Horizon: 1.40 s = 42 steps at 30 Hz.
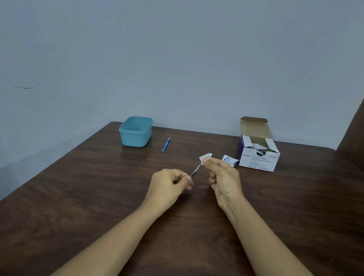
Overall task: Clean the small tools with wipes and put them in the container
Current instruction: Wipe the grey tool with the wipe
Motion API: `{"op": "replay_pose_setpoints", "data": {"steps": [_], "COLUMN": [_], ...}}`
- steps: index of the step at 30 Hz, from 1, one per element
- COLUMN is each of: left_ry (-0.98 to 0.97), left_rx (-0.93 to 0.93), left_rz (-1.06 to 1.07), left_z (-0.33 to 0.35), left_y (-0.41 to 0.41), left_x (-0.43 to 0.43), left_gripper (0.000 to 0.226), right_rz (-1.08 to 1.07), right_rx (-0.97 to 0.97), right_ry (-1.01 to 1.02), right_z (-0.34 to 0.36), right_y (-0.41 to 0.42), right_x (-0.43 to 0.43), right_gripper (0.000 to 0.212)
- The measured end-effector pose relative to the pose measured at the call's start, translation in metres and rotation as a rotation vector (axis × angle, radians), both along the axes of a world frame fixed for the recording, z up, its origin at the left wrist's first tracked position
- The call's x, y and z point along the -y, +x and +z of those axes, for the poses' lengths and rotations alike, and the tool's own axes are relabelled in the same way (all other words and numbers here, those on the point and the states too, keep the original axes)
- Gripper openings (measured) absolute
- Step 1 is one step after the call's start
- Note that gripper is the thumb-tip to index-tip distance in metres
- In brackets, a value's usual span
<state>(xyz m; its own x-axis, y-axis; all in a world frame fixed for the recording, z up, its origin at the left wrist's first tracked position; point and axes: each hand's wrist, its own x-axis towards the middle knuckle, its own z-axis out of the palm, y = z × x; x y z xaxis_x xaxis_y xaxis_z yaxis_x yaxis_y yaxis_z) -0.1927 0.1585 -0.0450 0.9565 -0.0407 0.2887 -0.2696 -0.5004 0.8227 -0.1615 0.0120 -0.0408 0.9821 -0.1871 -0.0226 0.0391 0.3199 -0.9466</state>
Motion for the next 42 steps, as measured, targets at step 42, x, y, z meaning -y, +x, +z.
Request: {"op": "replay_pose_setpoints", "data": {"steps": [42], "left_ry": [0.228], "left_rx": [0.049], "left_rz": [0.050], "left_z": [-0.001], "left_y": [0.005], "left_x": [0.003], "left_gripper": [0.016], "right_rz": [-0.113], "right_rx": [0.162], "right_ry": [-0.133], "right_z": [-0.008], "right_y": [-0.004], "right_x": [-0.012], "right_gripper": [0.013]}}
